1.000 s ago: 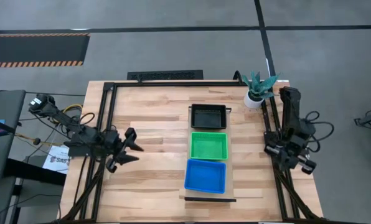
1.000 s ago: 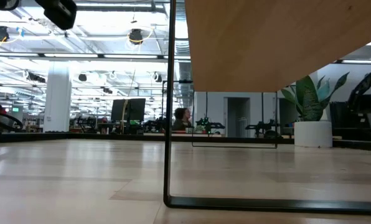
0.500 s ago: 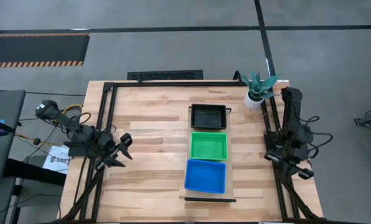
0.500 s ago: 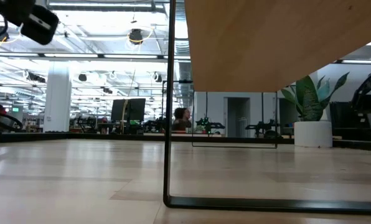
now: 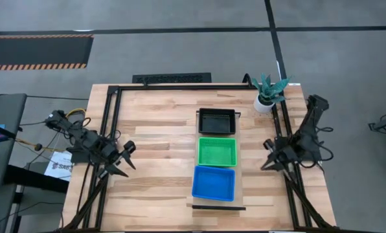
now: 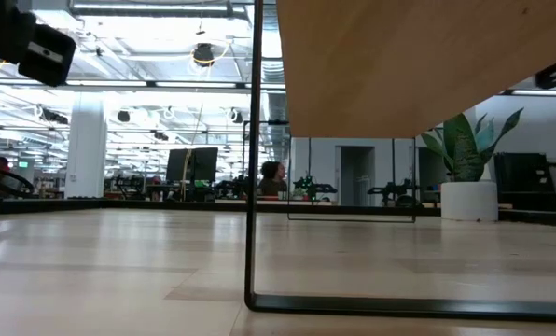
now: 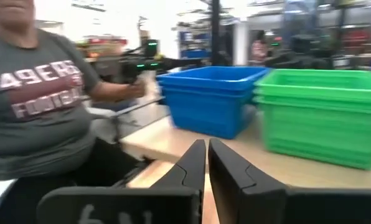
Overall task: Stack baskets on shelf by color
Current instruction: Return to Home Position
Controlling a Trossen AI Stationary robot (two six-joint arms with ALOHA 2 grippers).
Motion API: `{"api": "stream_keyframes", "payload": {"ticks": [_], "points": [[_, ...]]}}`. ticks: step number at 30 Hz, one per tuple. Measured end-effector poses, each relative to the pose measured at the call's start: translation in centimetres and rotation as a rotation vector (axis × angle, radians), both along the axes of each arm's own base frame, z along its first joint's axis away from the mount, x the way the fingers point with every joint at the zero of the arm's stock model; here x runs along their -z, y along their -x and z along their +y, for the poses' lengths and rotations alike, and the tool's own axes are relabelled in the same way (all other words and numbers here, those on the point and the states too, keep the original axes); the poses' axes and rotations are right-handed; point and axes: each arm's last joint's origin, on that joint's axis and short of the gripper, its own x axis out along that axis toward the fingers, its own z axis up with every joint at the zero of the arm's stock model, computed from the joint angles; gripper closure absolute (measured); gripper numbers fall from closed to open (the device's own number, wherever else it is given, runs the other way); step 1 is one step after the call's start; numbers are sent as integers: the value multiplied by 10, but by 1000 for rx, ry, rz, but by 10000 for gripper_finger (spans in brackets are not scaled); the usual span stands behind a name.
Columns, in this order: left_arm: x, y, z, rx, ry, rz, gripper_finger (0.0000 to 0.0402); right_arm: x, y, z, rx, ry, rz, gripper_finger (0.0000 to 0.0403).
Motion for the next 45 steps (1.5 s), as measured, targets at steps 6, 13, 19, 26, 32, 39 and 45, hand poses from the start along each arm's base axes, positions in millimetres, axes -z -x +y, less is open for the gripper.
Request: {"api": "stream_keyframes", "payload": {"ticks": [6,13,19,26,32,39,45], "points": [[-2,3,-2,112,-63,-1,235,-10,-12,-13,135,-14,-95,352],[-15,10,2,124,-202,24,235,-6,-32,-25,170,3,-56,352],[-12,12,3,117,-302,37,235,3,-42,-35,189,-16,54,352],[-2,12,3,119,-306,124,235,5,-42,-45,270,-28,78,352],[-4,13,3,133,-317,109,235,-8,-31,-55,308,-127,-56,352],[-10,14,3,162,-324,47,235,1,-31,-57,373,-100,23,352],[3,8,2,125,-329,35,235,7,-33,-59,439,-18,70,351]]}}
